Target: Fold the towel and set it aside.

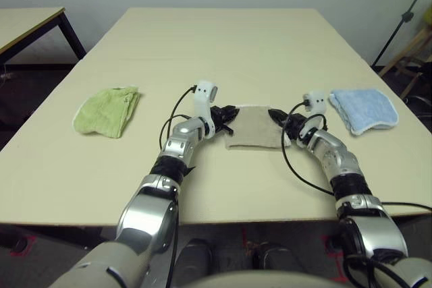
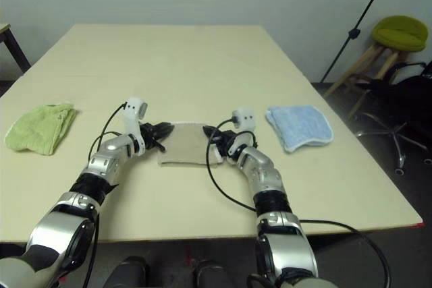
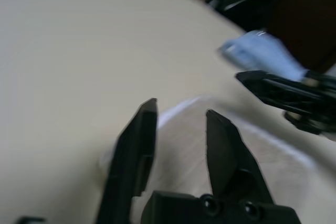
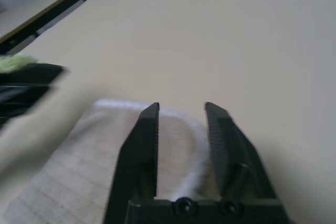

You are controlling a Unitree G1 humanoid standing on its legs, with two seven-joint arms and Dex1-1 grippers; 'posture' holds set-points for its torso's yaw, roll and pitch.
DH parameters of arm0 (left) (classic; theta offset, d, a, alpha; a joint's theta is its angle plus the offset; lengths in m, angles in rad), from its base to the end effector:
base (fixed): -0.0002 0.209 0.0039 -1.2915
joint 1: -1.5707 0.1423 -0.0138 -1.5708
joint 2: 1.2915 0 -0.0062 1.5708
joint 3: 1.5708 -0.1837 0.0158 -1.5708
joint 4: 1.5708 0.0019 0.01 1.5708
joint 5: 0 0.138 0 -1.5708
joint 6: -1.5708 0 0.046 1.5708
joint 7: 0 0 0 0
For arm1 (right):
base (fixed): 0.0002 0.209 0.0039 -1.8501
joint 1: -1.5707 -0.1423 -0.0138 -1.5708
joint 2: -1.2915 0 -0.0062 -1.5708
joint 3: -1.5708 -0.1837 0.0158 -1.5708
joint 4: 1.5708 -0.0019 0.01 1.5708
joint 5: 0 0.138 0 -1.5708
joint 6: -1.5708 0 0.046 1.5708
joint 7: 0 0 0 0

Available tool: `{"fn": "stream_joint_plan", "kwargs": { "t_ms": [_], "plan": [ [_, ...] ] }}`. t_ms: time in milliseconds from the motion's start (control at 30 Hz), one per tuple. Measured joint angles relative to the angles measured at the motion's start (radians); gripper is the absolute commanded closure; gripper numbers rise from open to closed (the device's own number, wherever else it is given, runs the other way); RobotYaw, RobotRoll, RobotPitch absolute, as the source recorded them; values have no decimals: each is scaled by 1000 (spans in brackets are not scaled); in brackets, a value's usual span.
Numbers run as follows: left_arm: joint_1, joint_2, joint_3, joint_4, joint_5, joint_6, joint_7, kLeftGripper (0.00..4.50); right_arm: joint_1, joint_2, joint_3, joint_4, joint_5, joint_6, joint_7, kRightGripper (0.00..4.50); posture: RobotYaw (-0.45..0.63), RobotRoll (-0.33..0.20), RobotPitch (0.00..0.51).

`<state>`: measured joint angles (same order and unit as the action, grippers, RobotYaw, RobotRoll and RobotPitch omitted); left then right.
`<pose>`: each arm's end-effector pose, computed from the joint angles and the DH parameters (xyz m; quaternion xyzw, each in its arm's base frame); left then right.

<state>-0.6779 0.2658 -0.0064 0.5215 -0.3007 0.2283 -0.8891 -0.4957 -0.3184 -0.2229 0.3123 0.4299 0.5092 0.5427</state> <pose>0.3238 0.1740 0.1183 -0.0277 0.0323 -0.4566 0.8886 0.2893 -0.2282 0.1044 0.1445 0.0911 0.2223 0.9599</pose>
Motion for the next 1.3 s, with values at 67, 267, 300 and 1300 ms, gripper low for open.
{"fn": "stream_joint_plan", "kwargs": {
  "t_ms": [67,267,300,1300],
  "plan": [
    [18,67,-1,-54,-38,23,-115,819,-7,-42,-45,-74,18,172,-96,1106,36,0,16],
    [61,191,-16,-72,-73,42,-347,0,-186,-89,-203,-54,192,758,-197,39,38,0,22],
    [63,211,-17,-72,-80,44,-386,0,-213,-94,-224,-36,209,825,-198,39,38,0,22],
    [79,348,-87,-46,-274,94,-722,0,-293,14,-143,308,109,831,-215,3113,86,0,10]
  ]
}}
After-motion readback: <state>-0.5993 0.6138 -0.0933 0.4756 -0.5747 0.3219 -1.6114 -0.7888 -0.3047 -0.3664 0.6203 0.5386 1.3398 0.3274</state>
